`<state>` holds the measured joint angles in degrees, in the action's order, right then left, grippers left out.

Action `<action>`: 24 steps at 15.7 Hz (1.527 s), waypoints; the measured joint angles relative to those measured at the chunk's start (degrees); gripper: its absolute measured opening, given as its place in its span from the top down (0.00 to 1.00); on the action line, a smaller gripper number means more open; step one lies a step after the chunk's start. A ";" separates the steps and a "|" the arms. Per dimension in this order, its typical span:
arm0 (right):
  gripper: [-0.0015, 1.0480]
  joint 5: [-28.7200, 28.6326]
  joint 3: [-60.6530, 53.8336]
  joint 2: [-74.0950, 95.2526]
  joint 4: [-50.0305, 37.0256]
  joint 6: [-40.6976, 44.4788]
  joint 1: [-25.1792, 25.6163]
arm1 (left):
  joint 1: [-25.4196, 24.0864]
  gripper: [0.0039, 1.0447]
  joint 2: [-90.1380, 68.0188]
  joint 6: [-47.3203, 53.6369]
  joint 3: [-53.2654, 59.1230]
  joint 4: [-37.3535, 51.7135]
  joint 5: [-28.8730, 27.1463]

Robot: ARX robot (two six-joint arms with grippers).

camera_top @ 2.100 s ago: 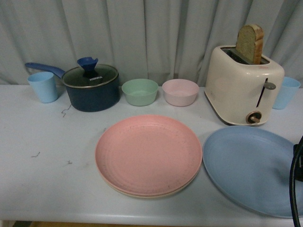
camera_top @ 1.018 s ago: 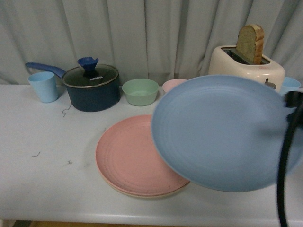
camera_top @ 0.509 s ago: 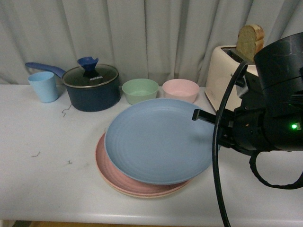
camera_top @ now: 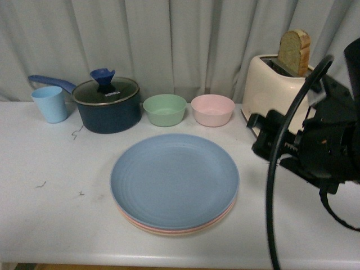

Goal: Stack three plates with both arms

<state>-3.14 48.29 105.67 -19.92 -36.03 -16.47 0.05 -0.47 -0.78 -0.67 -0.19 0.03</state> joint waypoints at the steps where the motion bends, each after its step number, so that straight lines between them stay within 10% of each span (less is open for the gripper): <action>1: 0.42 7.89 -3.78 3.45 -20.33 5.18 -0.50 | 0.00 0.06 0.00 0.00 0.00 -0.02 -0.02; 4: 0.78 16.35 -23.87 -1.44 -52.17 29.42 3.50 | -0.13 0.06 0.00 0.00 0.02 -0.02 -0.20; 6: 0.98 14.01 -29.59 -12.04 -54.69 34.18 6.12 | -0.09 0.06 0.00 0.00 0.02 -0.02 -0.04; 24: 0.98 3.28 -47.63 -72.67 -12.50 35.67 16.70 | -0.09 0.06 0.00 0.00 0.02 -0.02 -0.04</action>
<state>0.14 0.67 32.99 -32.42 -0.36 0.23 -0.03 -0.47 -0.78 -0.64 -0.21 -0.01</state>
